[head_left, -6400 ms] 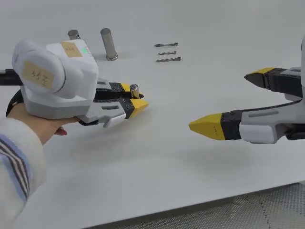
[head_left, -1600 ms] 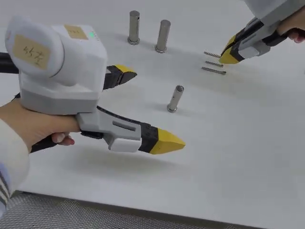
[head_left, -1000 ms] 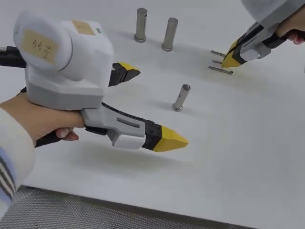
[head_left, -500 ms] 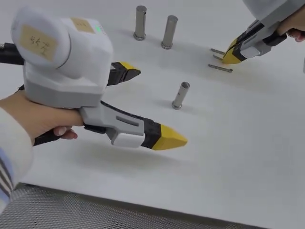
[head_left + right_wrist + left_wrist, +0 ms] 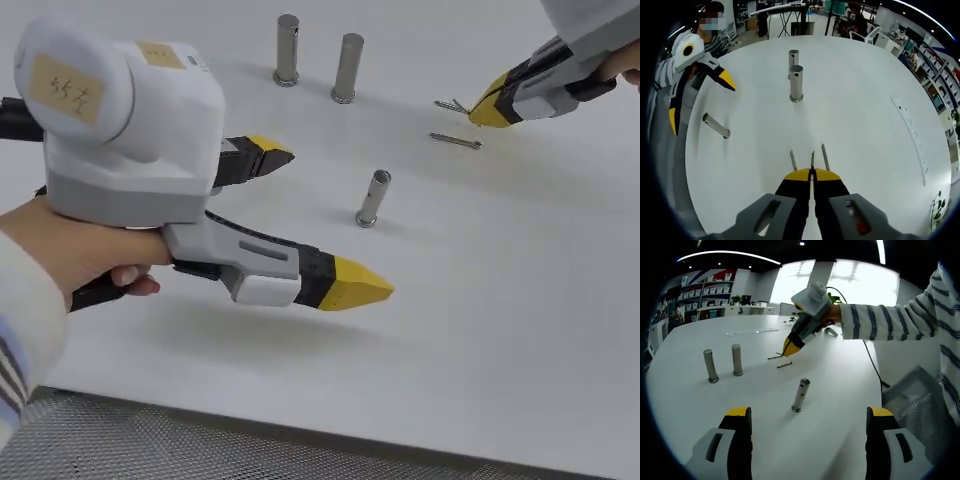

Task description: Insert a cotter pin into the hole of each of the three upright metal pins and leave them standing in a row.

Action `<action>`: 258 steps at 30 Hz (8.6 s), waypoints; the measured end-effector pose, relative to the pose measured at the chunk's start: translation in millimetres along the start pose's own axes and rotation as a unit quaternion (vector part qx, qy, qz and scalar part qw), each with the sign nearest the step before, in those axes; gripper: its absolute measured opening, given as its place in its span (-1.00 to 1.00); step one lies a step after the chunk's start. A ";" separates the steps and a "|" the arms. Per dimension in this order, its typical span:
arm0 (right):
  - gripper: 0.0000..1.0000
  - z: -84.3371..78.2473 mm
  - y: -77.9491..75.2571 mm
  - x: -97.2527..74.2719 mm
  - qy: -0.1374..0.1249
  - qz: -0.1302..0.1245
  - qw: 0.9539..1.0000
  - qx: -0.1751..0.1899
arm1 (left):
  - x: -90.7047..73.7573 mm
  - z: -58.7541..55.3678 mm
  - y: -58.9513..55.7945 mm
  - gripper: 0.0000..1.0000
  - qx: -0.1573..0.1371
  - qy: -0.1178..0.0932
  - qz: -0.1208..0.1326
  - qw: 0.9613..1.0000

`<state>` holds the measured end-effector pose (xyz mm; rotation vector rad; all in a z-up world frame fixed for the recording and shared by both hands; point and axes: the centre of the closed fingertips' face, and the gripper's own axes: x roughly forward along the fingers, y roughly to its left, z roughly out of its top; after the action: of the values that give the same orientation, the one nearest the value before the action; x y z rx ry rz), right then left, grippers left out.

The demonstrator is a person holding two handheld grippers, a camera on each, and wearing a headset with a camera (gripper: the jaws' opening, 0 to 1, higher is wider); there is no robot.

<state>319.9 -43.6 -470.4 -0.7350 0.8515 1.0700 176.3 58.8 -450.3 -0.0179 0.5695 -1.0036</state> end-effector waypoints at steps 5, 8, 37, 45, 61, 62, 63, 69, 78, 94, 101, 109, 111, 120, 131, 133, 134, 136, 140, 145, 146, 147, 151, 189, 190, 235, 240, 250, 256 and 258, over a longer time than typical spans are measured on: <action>-1.00 3.8 5.8 -15.0 -0.026 -0.015 0.999 0.021 | 2.0 -5.3 -1.8 0.88 0.001 0.011 -0.005 1.000; -1.00 5.9 6.8 -22.2 -0.041 -0.025 0.999 0.020 | 2.8 -4.8 -2.4 0.87 -0.004 0.008 -0.008 1.000; -1.00 10.3 69.6 -78.8 -0.137 -0.140 0.980 -0.030 | -1.1 36.1 -10.9 0.46 -0.029 -0.017 -0.027 0.999; -1.00 13.7 88.7 -84.5 -0.159 -0.163 0.973 -0.035 | 4.4 42.0 -15.1 0.31 -0.042 -0.014 -0.037 0.998; -1.00 22.2 130.5 -72.1 -0.167 -0.158 0.971 -0.070 | 9.0 50.6 -29.0 -0.23 -0.082 -0.024 -0.068 0.994; -1.00 24.1 134.5 -70.8 -0.166 -0.156 0.971 -0.075 | 9.2 51.4 -30.4 -0.27 -0.085 -0.025 -0.072 0.994; -1.00 25.6 136.7 -70.0 -0.166 -0.156 0.971 -0.077 | 9.2 52.0 -31.7 -0.33 -0.087 -0.026 -0.075 0.993; -1.00 33.0 147.7 -65.3 -0.170 -0.146 0.970 -0.088 | 9.6 53.1 -41.2 -0.58 -0.113 -0.024 -0.099 0.988; -1.00 40.4 154.4 -65.3 -0.179 -0.139 0.969 -0.099 | 10.4 56.0 -49.1 -0.82 -0.136 -0.025 -0.116 0.984; -1.00 46.4 157.2 -67.2 -0.182 -0.139 0.967 -0.111 | 11.7 54.4 -52.5 -1.00 -0.143 -0.018 -0.124 0.982; -1.00 47.0 159.8 -68.4 -0.182 -0.140 0.967 -0.113 | 9.9 53.7 -52.0 -1.00 -0.136 -0.014 -0.127 0.982; -1.00 46.7 162.8 -66.4 -0.180 -0.136 0.967 -0.115 | 9.5 49.3 -49.4 -1.00 -0.141 -0.001 -0.124 0.982; -1.00 47.0 163.0 -66.3 -0.180 -0.136 0.967 -0.116 | 9.1 49.2 -49.4 -1.00 -0.139 0.002 -0.121 0.983; -1.00 47.5 162.6 -64.6 -0.188 -0.121 0.971 -0.087 | 8.6 46.2 -48.6 -1.00 -0.132 0.009 -0.119 0.984; -0.69 35.5 165.3 -57.2 -0.176 -0.069 0.982 -0.029 | 5.9 46.9 -49.4 -1.00 -0.104 0.005 -0.120 0.987; -0.63 33.5 164.6 -56.8 -0.188 -0.050 0.981 0.000 | 4.0 47.4 -49.9 -1.00 -0.084 0.005 -0.121 0.989; -0.66 33.3 164.2 -57.7 -0.193 -0.043 0.980 0.009 | 3.0 47.8 -50.8 -1.00 -0.071 0.004 -0.123 0.990; -0.73 32.1 165.4 -59.0 -0.202 -0.022 0.978 0.037 | 1.5 49.0 -52.3 -1.00 -0.042 0.002 -0.126 0.991; -0.80 32.5 162.7 -63.0 -0.219 -0.008 0.973 0.068 | 0.8 50.2 -57.0 -1.00 -0.015 -0.003 -0.132 0.991; -0.82 28.9 167.7 -60.8 -0.217 0.015 0.972 0.086 | 2.5 51.0 -63.8 -1.00 0.044 -0.008 -0.145 0.988; -0.83 29.3 169.8 -60.5 -0.220 0.023 0.971 0.091 | 2.7 51.0 -66.2 -1.00 0.061 -0.010 -0.149 0.987; -0.85 29.6 171.3 -60.5 -0.221 0.028 0.970 0.094 | 2.6 50.5 -67.8 -1.00 0.071 -0.009 -0.153 0.986; -0.97 32.0 176.6 -60.7 -0.228 0.041 0.968 0.099 | 2.7 51.1 -72.1 -1.00 0.097 -0.015 -0.162 0.982; -1.00 31.2 179.4 -62.6 -0.191 0.054 0.980 -0.023 | -6.9 27.5 -57.5 -0.86 0.167 0.058 -0.175 0.969; -1.00 31.0 178.4 -62.5 -0.190 0.053 0.980 -0.023 | -7.0 28.4 -52.8 -0.85 0.164 0.056 -0.168 0.971; -1.00 26.0 130.3 -22.4 -0.172 0.047 0.984 -0.028 | 27.6 28.6 3.7 -0.88 0.136 0.076 -0.083 0.984; -1.00 29.0 132.0 -20.9 -0.174 0.048 0.983 -0.026 | 27.2 28.6 3.5 -0.89 0.146 0.077 -0.084 0.983; -1.00 40.2 134.0 -14.6 -0.175 0.050 0.983 -0.037 | 27.8 27.8 3.0 -0.89 0.156 0.080 -0.084 0.981; -1.00 46.3 135.7 -11.8 -0.190 0.051 0.979 -0.059 | 27.0 27.4 2.9 -0.89 0.156 0.081 -0.083 0.981; -0.94 49.4 137.9 -15.3 -0.206 0.054 0.975 -0.055 | 27.0 27.8 3.2 -0.89 0.155 0.081 -0.081 0.981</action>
<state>197.3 34.7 -447.2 -0.5339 0.4814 1.3181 202.5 32.2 -439.4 0.3004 0.5613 -1.2514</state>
